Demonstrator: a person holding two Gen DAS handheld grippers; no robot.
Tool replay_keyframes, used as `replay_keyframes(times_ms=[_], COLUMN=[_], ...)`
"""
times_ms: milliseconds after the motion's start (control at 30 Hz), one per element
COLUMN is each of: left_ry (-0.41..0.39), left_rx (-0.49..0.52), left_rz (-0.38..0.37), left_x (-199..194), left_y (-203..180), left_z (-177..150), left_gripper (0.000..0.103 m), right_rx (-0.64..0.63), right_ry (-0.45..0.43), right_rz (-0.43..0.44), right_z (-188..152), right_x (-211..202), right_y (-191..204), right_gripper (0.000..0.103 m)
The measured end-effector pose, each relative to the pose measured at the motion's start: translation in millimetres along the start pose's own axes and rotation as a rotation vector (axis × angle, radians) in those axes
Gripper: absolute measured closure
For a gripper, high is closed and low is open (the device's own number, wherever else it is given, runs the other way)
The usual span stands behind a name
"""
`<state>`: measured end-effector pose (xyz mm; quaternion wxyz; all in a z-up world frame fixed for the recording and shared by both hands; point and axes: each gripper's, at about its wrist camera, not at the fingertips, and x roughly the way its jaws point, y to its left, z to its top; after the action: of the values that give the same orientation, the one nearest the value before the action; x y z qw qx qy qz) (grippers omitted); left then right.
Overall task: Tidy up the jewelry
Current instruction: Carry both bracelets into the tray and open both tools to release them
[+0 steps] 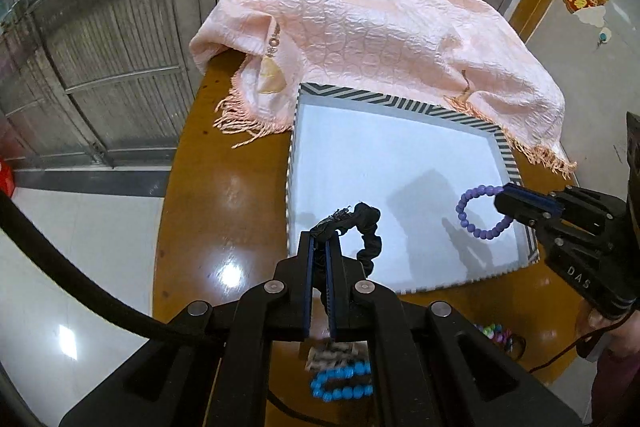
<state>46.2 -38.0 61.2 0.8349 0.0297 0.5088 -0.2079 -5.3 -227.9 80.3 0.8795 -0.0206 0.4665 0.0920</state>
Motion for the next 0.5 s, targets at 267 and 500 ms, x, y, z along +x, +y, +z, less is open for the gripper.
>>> replay_keyframes(times_ms=[267, 500], left_ry=[0.019, 0.063], left_rx=[0.013, 0.009], left_rz=[0.019, 0.031], left_x=[32, 69], left_y=[-8, -8], left_z=[29, 57], left_gripper=[0.103, 0.103], right_rx=[-0.013, -0.030], right_ry=[0.030, 0.070], right_rz=[0.048, 0.064], right_z=[30, 48], right_x=[39, 77], right_y=[-6, -13], right_gripper=[0.094, 0.094])
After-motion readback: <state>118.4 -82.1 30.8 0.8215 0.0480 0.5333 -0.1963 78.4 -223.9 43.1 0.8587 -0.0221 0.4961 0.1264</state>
